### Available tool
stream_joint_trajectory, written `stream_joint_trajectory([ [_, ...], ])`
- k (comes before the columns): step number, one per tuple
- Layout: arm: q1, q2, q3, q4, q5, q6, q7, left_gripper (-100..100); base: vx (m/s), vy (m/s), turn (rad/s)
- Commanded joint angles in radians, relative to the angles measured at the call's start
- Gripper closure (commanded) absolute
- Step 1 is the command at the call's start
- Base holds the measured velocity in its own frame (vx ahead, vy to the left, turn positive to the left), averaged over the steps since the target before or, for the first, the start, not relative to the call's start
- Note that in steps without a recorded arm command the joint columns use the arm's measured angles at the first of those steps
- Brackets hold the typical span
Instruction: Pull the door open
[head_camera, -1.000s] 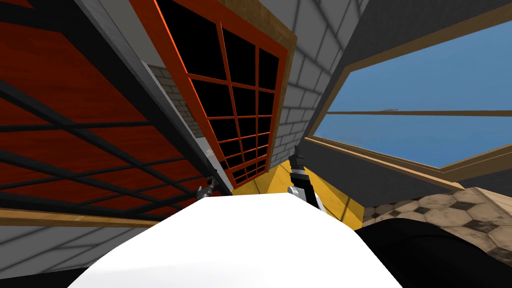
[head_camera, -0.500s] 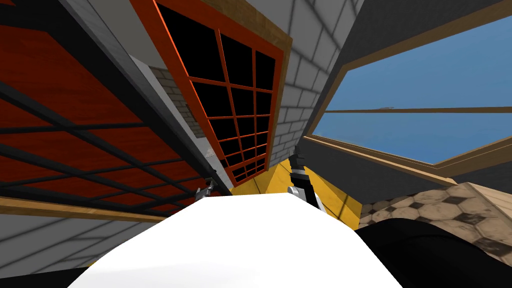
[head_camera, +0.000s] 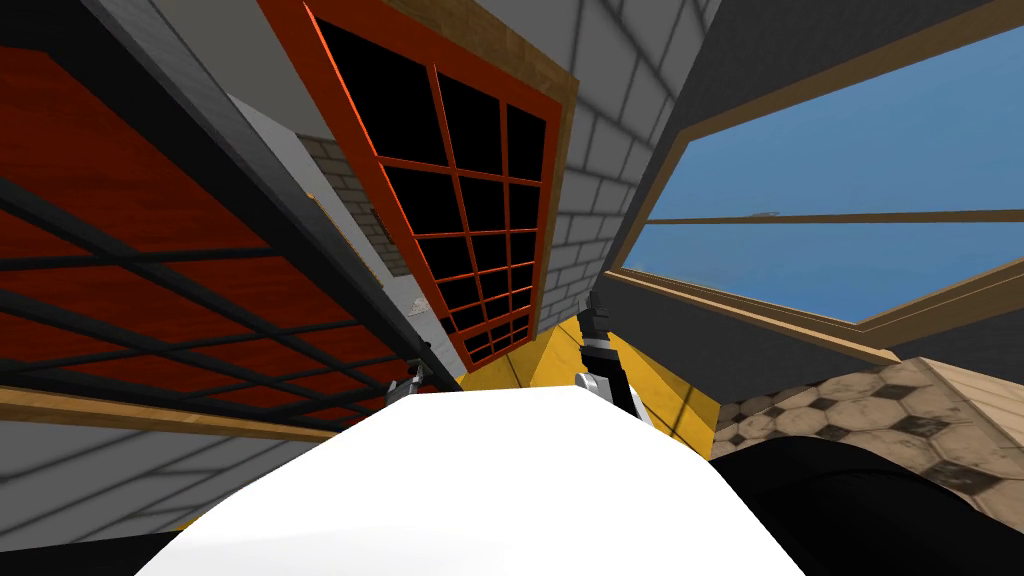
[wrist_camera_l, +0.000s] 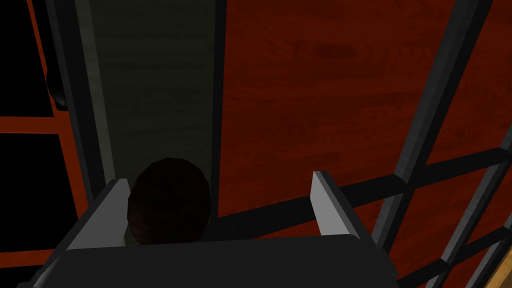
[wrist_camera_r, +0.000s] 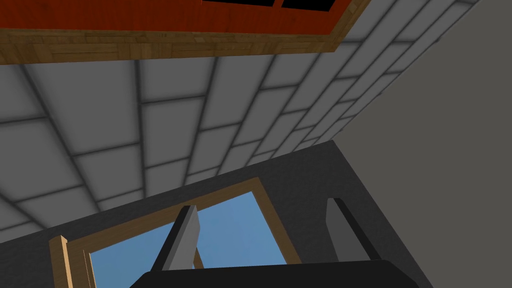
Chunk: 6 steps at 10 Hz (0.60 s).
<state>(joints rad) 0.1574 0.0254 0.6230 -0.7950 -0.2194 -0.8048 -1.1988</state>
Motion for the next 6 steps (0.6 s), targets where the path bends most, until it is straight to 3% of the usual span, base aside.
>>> stream_joint_trajectory([
  [1, 0.026, 0.008, 0.022, -0.013, 0.008, 0.039, 0.004, 100, -0.057, -0.025, 0.047],
  [6, 0.026, 0.008, 0.022, -0.013, 0.008, 0.039, 0.004, 100, -0.007, 0.000, -0.001],
])
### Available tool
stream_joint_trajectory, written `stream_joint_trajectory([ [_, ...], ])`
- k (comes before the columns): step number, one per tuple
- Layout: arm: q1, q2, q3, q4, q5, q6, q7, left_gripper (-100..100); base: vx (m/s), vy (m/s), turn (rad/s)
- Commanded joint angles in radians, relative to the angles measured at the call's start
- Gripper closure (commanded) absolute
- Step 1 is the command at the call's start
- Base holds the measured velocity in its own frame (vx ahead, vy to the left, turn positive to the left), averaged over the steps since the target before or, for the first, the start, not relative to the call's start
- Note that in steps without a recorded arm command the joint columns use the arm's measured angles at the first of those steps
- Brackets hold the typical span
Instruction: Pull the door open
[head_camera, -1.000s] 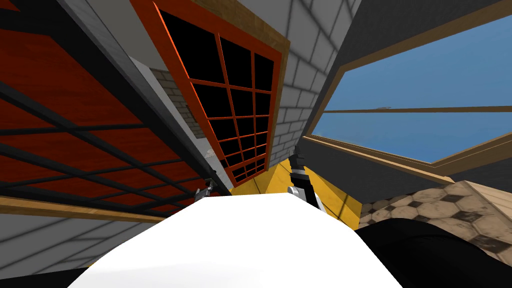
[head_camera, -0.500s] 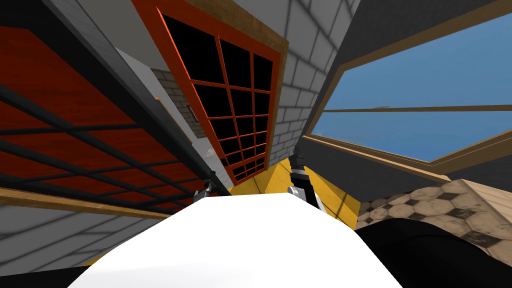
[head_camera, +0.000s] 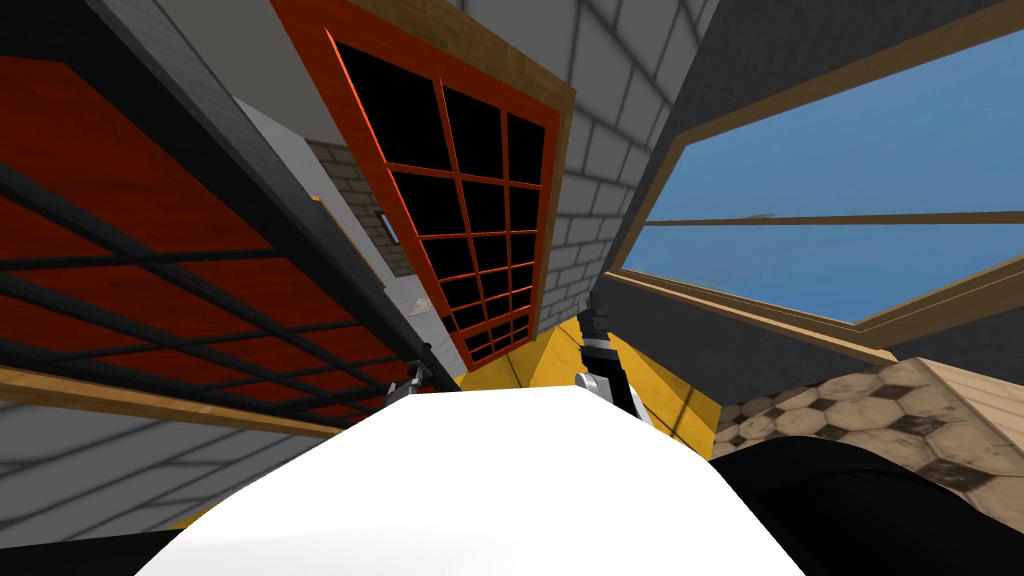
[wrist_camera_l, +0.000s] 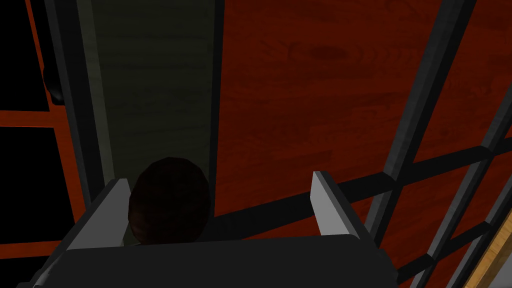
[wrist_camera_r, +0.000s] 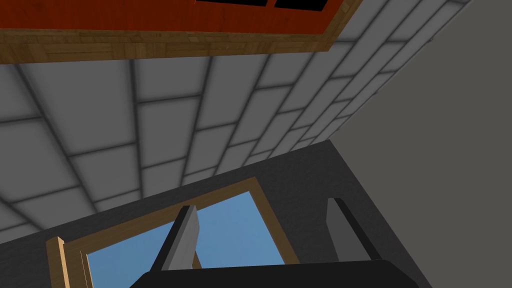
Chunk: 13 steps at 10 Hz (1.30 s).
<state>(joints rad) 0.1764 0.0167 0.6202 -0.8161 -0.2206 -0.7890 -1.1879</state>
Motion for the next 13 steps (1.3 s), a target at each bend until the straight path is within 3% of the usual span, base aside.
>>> stream_joint_trajectory([
  [1, 0.022, 0.026, 0.026, 0.013, 0.024, 0.023, 0.038, 100, -0.078, -0.003, -0.023],
  [5, 0.027, 0.029, 0.026, 0.031, 0.029, 0.010, 0.053, 100, -0.051, -0.014, 0.002],
  [6, 0.027, 0.029, 0.026, 0.014, 0.029, 0.023, 0.053, 100, 0.000, -0.011, 0.017],
  [13, 0.041, 0.038, 0.027, 0.019, 0.044, 0.023, 0.098, 100, -0.029, -0.004, -0.009],
])
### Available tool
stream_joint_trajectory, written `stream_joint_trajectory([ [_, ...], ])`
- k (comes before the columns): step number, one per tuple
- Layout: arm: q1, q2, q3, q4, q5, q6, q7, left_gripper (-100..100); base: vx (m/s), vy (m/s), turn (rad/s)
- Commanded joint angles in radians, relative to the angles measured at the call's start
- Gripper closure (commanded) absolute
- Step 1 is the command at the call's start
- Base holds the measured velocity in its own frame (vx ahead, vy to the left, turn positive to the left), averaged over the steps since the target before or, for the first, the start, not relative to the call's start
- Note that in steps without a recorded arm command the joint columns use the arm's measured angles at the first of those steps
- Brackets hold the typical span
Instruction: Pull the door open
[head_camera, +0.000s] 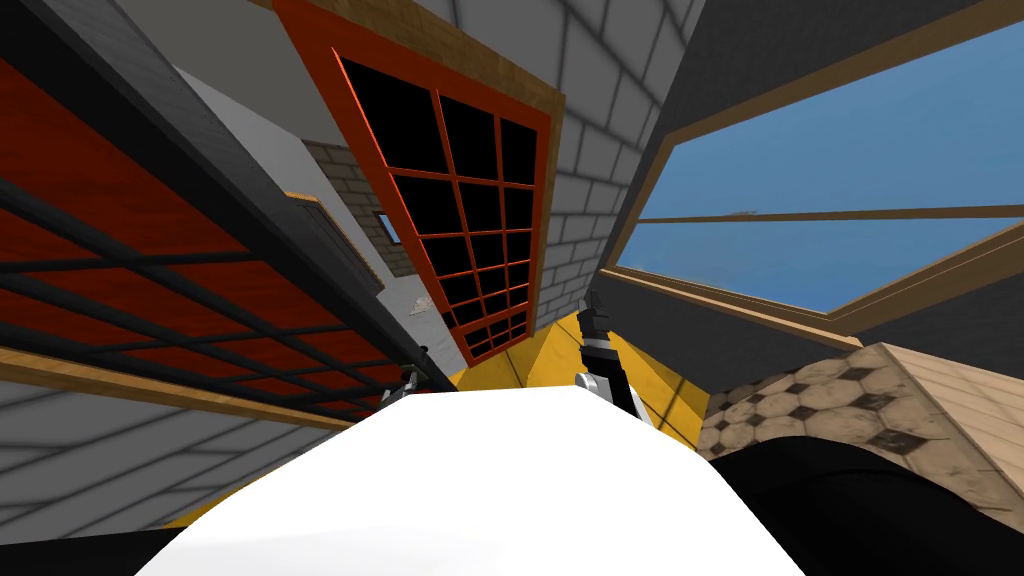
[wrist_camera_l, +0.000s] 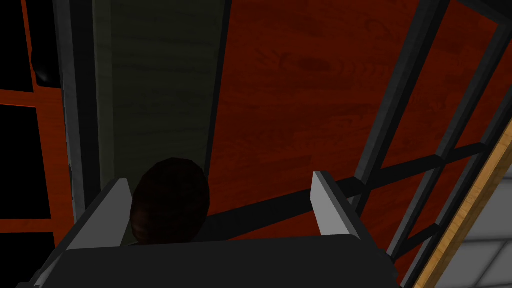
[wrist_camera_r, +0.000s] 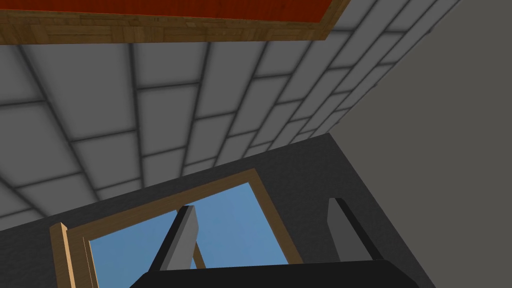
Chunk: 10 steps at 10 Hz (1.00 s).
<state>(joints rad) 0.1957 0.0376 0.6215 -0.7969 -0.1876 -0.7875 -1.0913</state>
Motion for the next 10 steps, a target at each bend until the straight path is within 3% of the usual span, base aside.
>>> stream_joint_trajectory([
  [1, 0.031, 0.024, 0.026, 0.003, 0.021, 0.021, 0.033, 100, -0.055, 0.001, -0.003],
  [10, 0.031, 0.024, 0.026, 0.003, 0.021, 0.021, 0.033, 100, -0.011, -0.003, 0.003],
])
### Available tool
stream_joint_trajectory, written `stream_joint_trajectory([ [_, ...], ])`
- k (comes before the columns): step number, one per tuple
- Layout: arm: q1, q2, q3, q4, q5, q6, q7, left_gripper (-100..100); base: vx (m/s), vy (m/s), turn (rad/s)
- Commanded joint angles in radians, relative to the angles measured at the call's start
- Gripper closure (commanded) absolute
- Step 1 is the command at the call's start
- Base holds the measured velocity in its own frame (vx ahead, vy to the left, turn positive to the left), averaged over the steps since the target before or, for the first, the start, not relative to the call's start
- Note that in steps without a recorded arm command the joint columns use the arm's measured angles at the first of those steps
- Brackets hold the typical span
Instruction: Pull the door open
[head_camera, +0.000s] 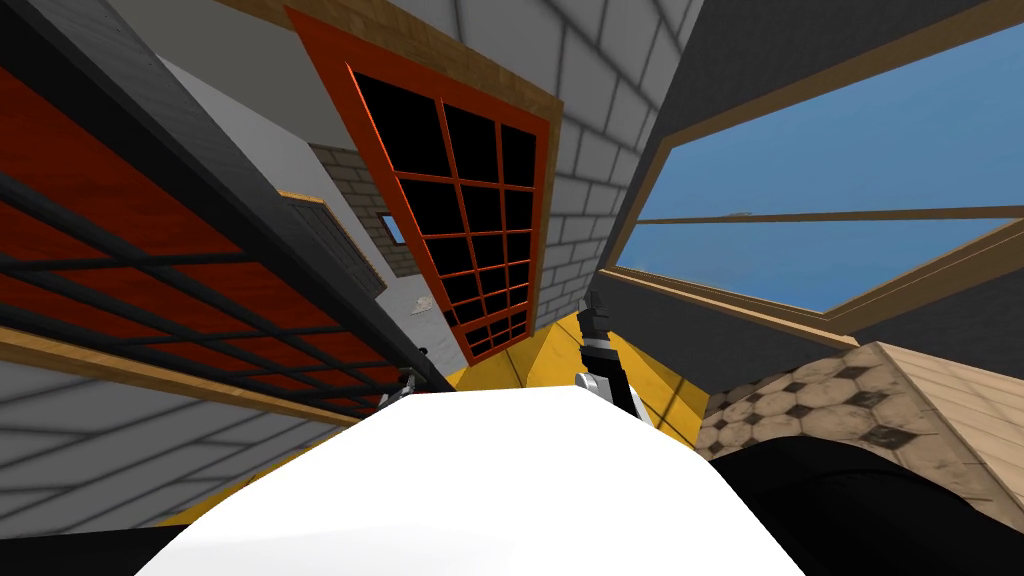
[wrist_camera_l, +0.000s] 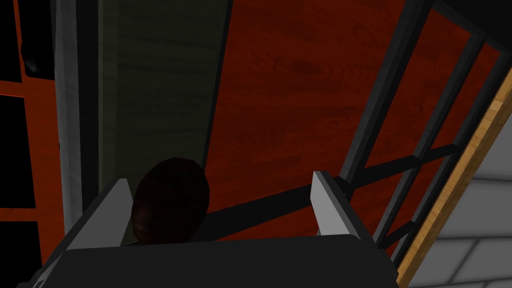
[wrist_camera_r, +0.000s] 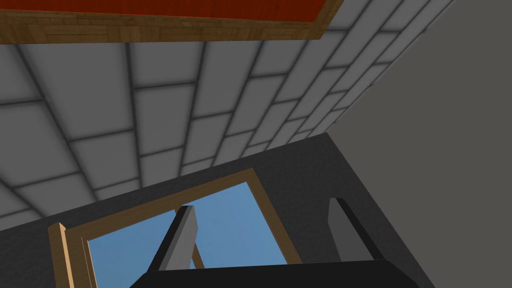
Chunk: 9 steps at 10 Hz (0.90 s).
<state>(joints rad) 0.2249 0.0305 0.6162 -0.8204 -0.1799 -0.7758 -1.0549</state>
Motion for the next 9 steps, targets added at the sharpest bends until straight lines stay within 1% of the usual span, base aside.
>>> stream_joint_trajectory([
  [1, -0.003, 0.002, -0.002, 0.002, 0.002, -0.001, 0.030, 100, -0.024, -0.023, -0.059],
  [4, -0.006, 0.006, -0.006, 0.005, 0.004, -0.002, 0.074, 100, -0.027, -0.005, -0.039],
  [9, -0.019, 0.017, -0.017, 0.016, 0.013, -0.005, 0.209, 100, -0.033, 0.021, -0.048],
])
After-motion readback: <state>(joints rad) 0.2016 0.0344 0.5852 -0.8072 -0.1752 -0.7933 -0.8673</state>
